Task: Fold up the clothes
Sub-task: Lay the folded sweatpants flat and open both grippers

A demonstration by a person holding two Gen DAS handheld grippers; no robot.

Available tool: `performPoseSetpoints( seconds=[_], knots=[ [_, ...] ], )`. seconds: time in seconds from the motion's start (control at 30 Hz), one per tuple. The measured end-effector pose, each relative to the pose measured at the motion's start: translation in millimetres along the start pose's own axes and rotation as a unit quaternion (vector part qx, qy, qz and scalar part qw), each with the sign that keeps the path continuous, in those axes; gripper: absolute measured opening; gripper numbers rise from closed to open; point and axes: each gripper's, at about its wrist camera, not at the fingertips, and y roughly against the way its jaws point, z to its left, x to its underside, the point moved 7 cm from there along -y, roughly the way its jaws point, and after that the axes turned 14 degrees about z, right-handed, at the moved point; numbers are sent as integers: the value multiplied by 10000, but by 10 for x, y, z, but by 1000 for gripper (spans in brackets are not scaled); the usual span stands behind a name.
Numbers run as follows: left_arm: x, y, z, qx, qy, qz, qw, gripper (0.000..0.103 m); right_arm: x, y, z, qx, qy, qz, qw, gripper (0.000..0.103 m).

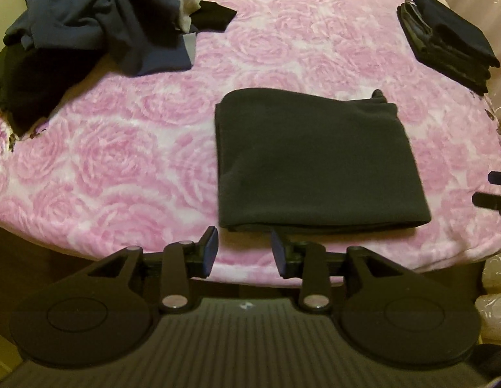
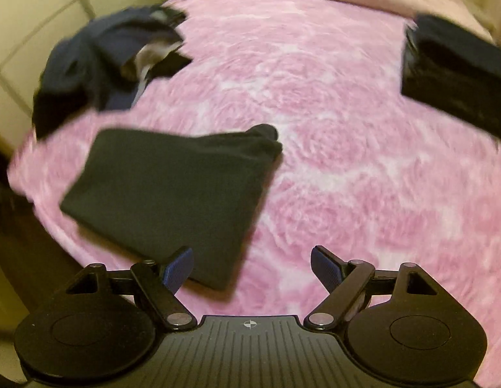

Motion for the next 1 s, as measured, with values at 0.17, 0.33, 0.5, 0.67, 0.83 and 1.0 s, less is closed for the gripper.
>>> performPoseSetpoints(
  seconds=[0.17,0.33,0.5,0.67,0.83,1.0],
  knots=[
    [0,112,-95,47,35,-61,10000,32,-99,147,-136,-397,-609,3,9974,83],
    [9,172,-154,22,-13,-66,10000,32,-184,251,-219,-685,-1056,-18,9920,83],
    [-1,200,-179,47,-64,-74,9999,32,-221,241,-176,-708,-1093,-60,9915,83],
    [-8,208,-173,86,-110,-97,9999,32,-250,250,-108,-702,-1047,-89,9920,83],
    [-10,210,-157,101,-149,-108,9998,32,-255,253,-81,-678,-1048,-96,9921,83],
    [1,214,-138,109,-187,-98,9997,32,-245,251,-73,-646,-1040,-89,9924,83]
  ],
)
